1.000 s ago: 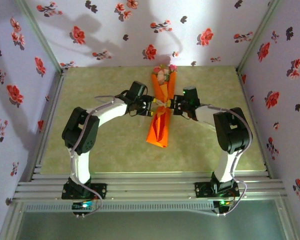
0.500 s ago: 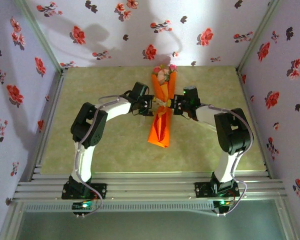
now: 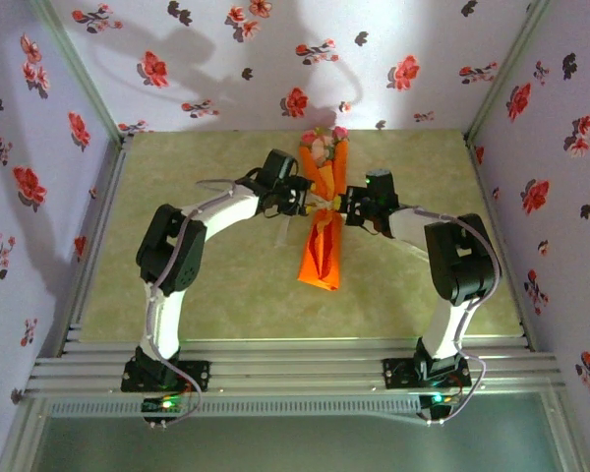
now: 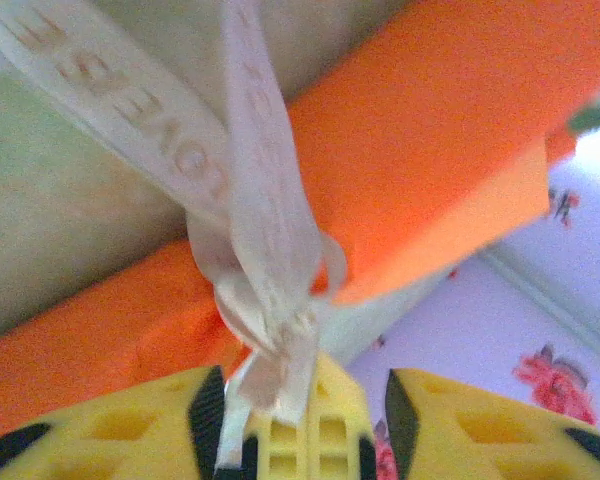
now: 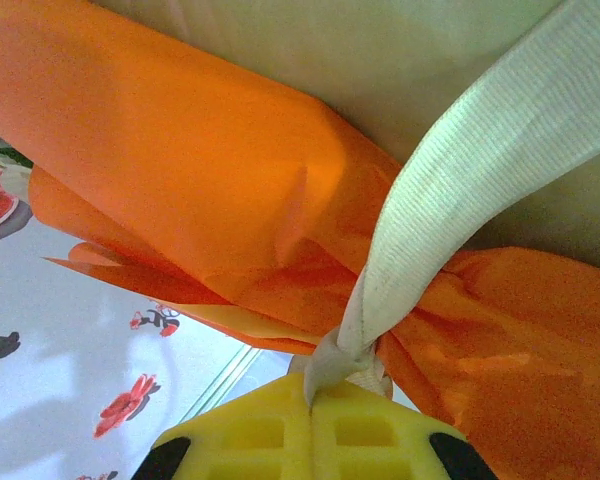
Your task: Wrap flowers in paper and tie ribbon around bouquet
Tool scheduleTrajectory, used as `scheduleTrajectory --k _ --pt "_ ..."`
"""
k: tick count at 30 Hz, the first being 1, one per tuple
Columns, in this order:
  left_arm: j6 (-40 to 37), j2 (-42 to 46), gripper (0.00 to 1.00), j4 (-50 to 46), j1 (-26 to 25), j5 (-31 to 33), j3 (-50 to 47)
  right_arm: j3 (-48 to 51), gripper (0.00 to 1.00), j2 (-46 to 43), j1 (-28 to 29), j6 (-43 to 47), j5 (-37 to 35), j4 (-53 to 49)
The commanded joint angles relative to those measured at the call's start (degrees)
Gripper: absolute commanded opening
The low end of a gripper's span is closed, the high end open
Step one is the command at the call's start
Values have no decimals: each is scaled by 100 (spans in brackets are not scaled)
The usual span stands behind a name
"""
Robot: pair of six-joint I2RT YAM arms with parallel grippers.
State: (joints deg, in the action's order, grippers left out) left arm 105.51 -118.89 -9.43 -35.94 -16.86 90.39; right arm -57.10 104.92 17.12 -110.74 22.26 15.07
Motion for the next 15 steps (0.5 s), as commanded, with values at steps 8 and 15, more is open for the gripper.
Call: scheduleTrajectory --k 8,15 --pt "-2289 -443 43 -1330 -232 -881 1128 -77 0 -60 -44 96 161 141" --pt "-2512 -661 41 -1724 -249 -732 1132 -47 0 -60 -47 70 152 198"
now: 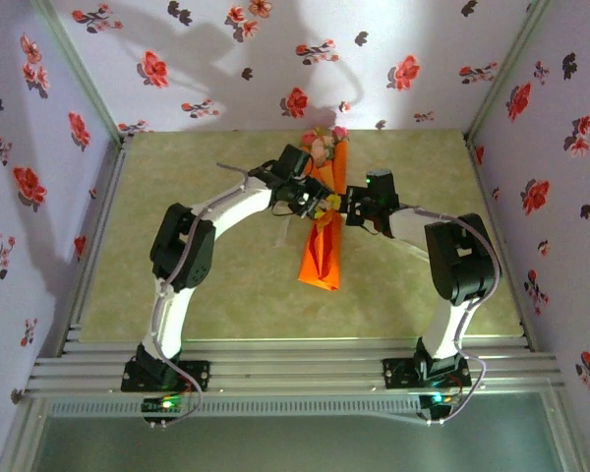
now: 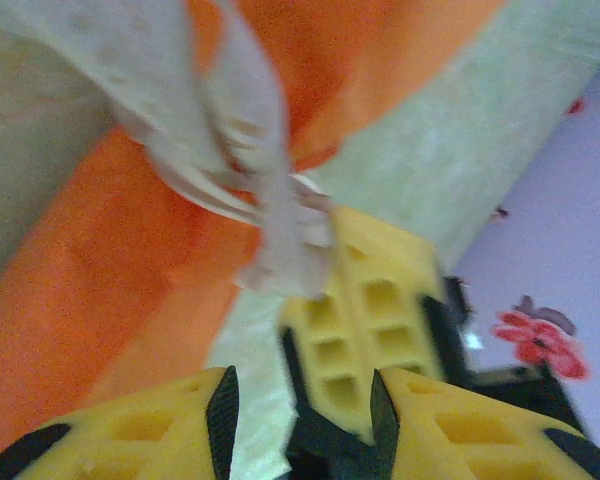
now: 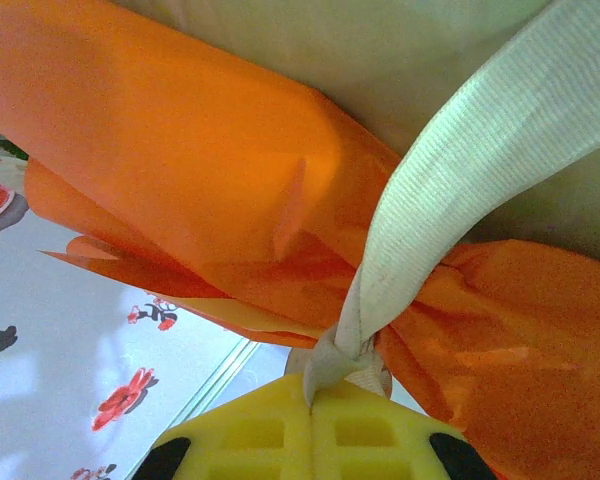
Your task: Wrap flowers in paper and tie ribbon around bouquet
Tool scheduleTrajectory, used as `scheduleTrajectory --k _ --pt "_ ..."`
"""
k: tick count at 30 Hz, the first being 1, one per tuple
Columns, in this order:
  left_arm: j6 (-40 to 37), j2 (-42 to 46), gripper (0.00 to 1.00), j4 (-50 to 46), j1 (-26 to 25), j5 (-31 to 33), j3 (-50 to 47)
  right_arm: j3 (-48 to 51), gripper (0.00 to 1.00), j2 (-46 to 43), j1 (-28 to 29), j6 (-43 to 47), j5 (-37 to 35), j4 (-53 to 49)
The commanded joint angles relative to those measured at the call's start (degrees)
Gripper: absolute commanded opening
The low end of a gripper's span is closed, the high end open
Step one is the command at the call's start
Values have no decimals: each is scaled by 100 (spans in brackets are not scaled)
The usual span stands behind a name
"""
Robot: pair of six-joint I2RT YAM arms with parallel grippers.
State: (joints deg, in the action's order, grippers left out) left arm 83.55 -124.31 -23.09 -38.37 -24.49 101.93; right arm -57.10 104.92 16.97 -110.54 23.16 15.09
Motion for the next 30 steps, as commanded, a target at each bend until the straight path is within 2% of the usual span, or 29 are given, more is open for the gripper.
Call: scheduleTrajectory --k 1,9,14,30 --pt "-309 -135 41 -361 -9 101 -19 -34 0 -60 -30 37 52 210" --pt "-293 -196 45 -139 49 540 219 67 0 -60 -34 -10 57 296" --pt "-87 -186 44 322 58 528 1 86 0 -60 -31 -33 54 328" --pt "-307 -495 25 160 57 432 47 146 0 -67 -32 -64 56 352"
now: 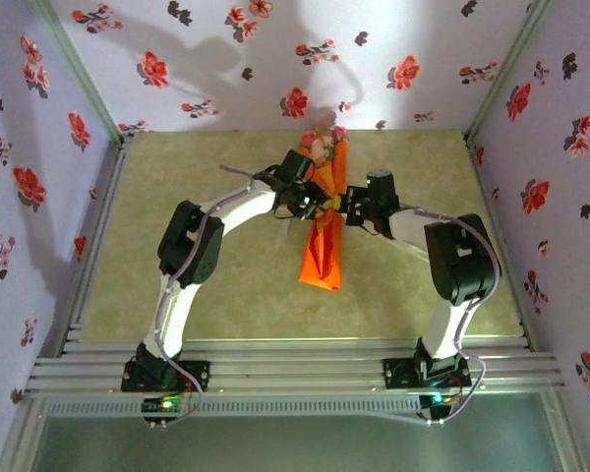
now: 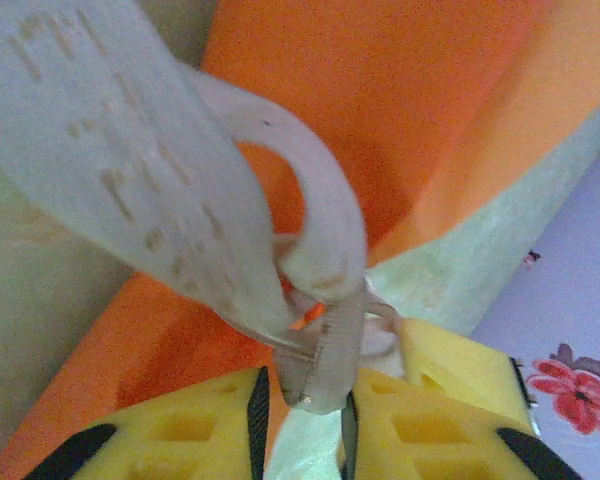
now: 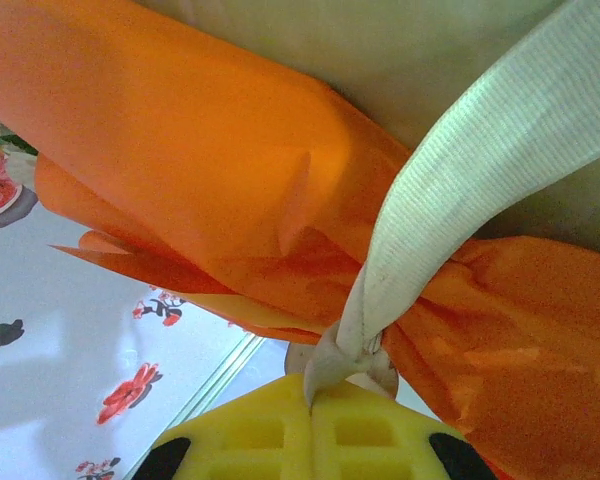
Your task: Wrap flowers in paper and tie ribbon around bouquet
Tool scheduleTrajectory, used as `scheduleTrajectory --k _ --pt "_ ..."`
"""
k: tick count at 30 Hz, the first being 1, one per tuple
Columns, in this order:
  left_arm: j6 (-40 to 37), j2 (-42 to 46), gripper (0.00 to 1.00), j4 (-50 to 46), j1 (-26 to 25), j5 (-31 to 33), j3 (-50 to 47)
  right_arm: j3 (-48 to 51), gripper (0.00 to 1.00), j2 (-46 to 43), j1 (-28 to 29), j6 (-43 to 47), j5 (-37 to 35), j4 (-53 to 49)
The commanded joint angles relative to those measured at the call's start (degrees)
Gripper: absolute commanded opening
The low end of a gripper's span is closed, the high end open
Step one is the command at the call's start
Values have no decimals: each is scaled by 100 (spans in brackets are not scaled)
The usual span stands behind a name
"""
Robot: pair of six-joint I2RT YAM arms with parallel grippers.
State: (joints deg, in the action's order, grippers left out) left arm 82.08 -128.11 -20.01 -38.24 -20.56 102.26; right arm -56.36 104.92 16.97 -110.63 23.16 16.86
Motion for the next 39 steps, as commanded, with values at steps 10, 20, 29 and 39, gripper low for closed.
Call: scheduleTrajectory --k 10,20,29,39 --pt "-369 -118 8 -353 62 200 -18 134 0 -36 -35 -107 33 276" --pt "-460 -100 0 -377 63 159 -50 3 12 58 -68 -170 35 363" --pt "-498 -91 0 -398 62 159 -40 -18 20 35 -88 -170 29 344" --pt "-595 -89 0 -486 61 158 -1 -69 25 -391 -87 -28 28 -146"
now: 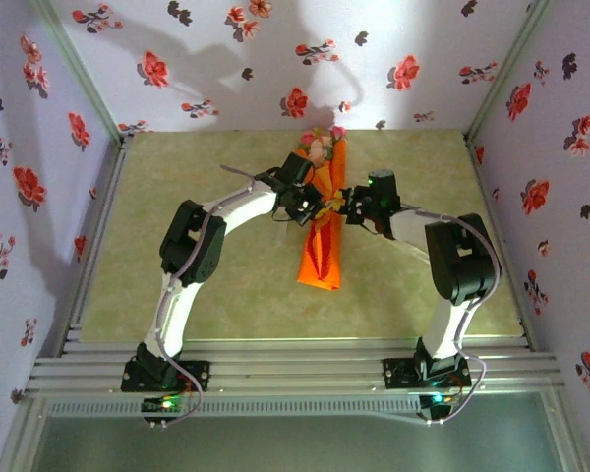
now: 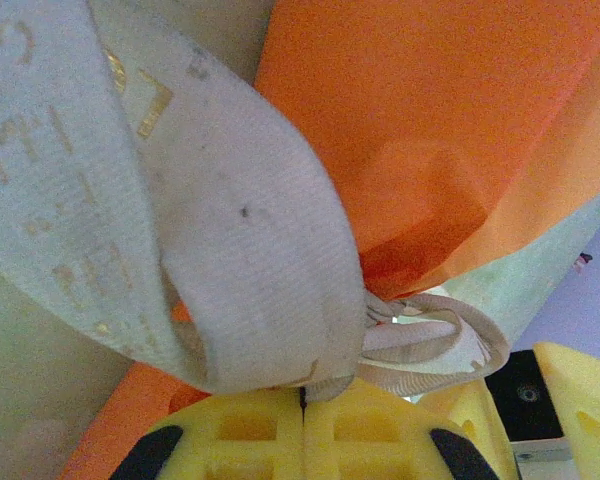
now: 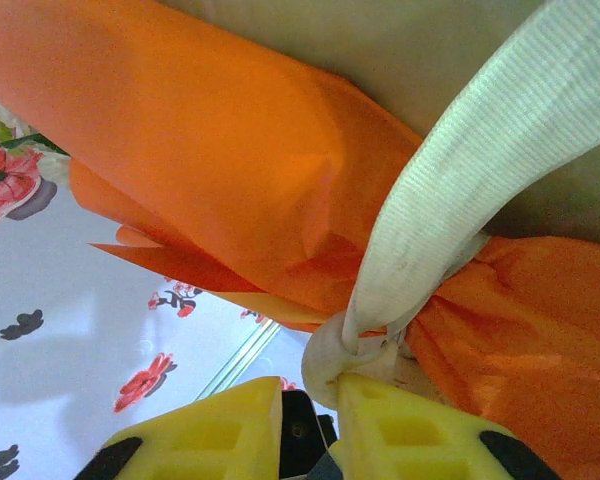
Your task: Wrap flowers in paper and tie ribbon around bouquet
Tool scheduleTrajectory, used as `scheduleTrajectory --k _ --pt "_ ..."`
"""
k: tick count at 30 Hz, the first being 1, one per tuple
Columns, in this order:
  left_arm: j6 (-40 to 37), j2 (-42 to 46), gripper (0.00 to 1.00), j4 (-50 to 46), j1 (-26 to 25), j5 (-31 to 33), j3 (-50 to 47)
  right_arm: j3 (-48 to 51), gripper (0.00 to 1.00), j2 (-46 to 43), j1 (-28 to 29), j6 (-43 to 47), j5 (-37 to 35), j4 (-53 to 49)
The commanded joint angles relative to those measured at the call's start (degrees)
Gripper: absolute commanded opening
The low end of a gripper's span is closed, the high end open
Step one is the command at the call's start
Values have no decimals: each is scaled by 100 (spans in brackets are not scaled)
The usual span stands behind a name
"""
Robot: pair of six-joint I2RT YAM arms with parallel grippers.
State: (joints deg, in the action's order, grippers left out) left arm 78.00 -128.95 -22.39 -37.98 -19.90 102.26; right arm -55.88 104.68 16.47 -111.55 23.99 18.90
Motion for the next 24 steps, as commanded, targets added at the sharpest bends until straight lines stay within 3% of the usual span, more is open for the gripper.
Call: scheduleTrajectory --k 1,24 --pt "-205 9 0 -288 36 102 14 -115 25 -489 -36 173 -98 -550" --pt "-311 54 0 -373 36 136 75 -412 27 118 252 441 -95 -734"
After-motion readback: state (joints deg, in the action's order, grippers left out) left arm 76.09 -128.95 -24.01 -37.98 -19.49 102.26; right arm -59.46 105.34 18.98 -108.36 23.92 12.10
